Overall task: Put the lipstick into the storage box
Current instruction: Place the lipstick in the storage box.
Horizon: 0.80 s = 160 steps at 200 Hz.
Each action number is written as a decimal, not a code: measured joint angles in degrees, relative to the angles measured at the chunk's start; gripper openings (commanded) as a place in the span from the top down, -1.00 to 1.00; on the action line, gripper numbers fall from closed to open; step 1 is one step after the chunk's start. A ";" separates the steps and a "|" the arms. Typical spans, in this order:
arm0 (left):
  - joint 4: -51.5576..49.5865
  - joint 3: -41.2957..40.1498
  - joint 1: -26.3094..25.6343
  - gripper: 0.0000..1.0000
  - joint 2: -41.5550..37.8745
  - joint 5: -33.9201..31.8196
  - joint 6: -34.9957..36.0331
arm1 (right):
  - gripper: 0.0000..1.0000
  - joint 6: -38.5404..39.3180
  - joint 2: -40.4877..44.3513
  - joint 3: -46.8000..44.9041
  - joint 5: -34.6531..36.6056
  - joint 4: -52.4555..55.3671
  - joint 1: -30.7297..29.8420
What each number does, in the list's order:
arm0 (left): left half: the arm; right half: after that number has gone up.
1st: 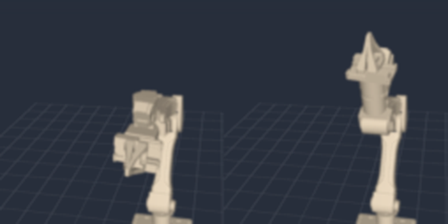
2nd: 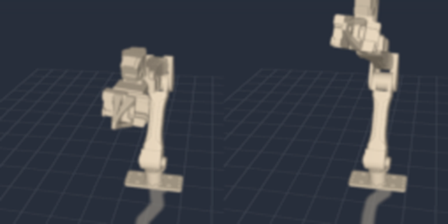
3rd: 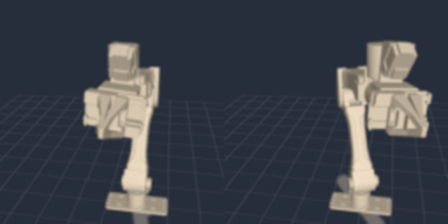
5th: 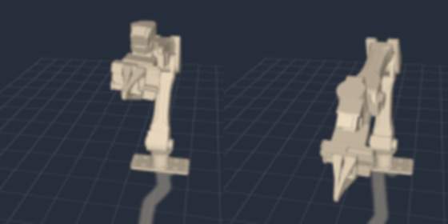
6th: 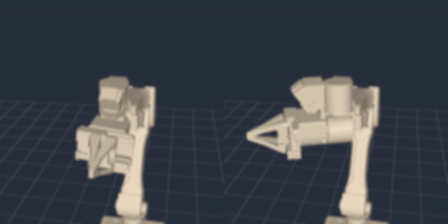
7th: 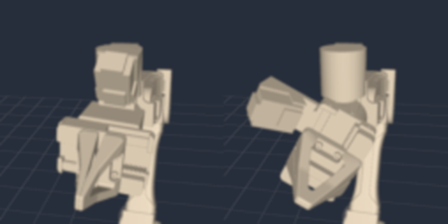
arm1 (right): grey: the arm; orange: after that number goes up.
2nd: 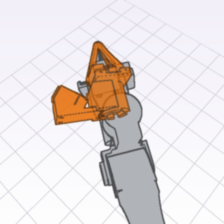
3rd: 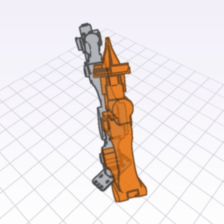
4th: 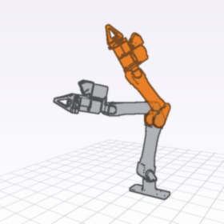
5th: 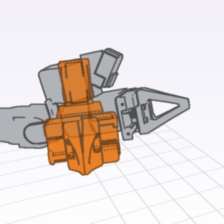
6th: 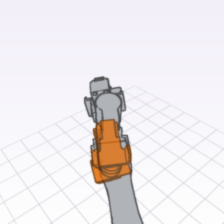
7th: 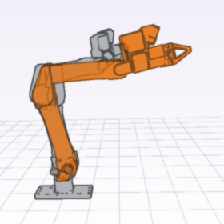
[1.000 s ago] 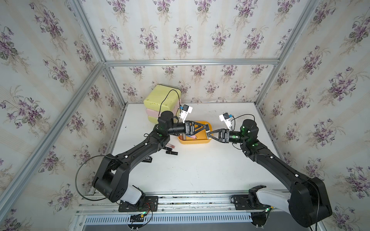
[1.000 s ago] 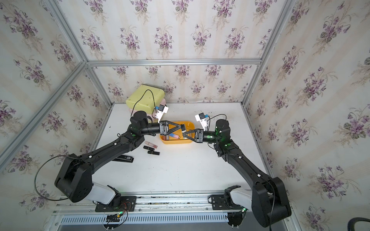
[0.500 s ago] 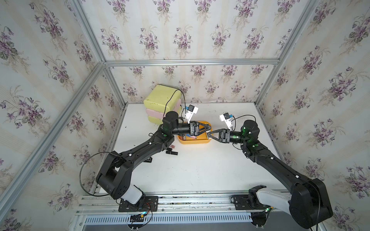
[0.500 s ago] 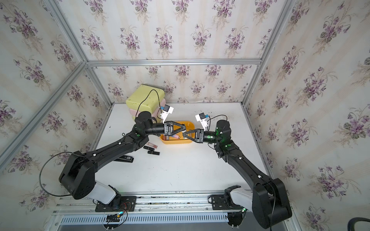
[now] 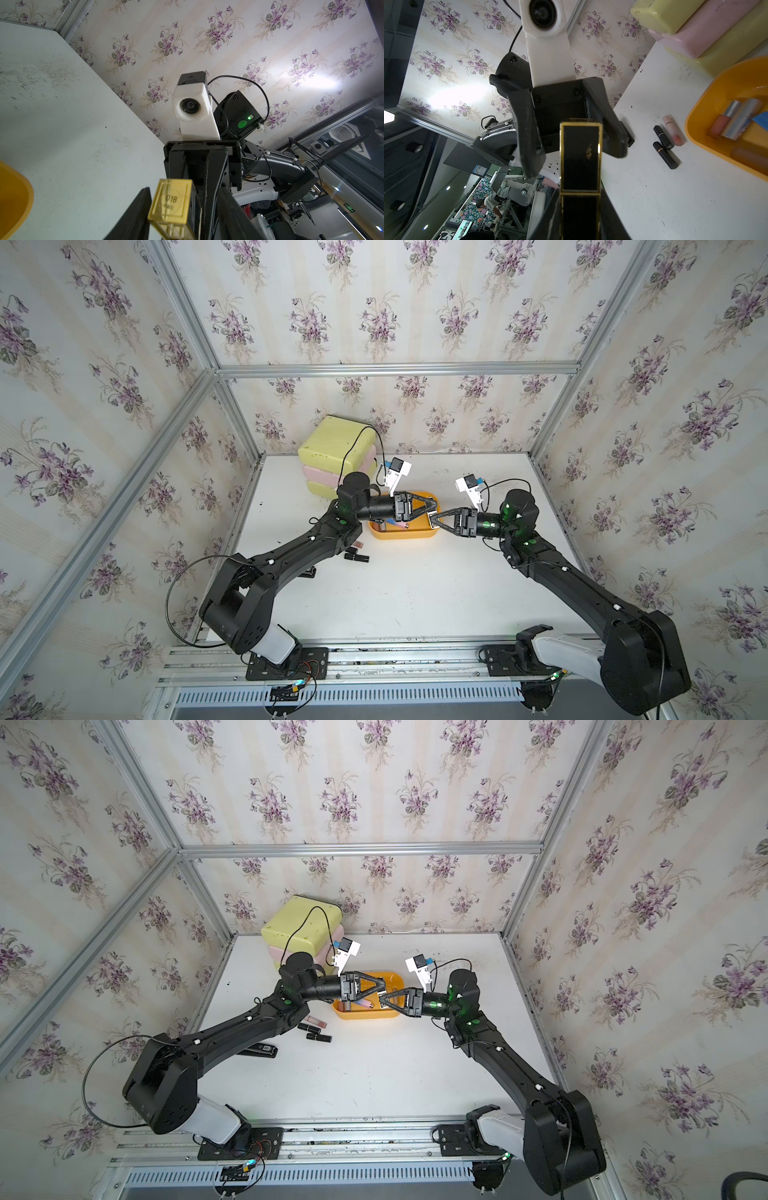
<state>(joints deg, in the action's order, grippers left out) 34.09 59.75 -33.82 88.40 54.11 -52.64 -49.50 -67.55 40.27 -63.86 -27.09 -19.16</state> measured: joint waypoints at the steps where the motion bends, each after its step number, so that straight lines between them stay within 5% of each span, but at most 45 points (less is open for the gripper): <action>1: 0.00 0.00 0.00 0.15 0.02 0.00 0.00 | 0.61 0.00 0.00 0.00 0.00 0.00 0.00; 122: 0.44 0.02 -0.07 0.63 0.57 0.57 -1.07 | 0.60 1.73 0.00 0.00 -0.09 0.28 0.00; 160: 0.46 0.07 -0.07 0.68 0.57 0.63 -1.07 | 0.20 1.86 0.00 0.33 0.20 1.03 0.00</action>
<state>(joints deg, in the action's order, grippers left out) 34.54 59.81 -33.89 88.97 54.74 -53.71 -47.64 -67.55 40.60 -63.66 -26.06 -19.16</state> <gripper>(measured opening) 0.258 0.314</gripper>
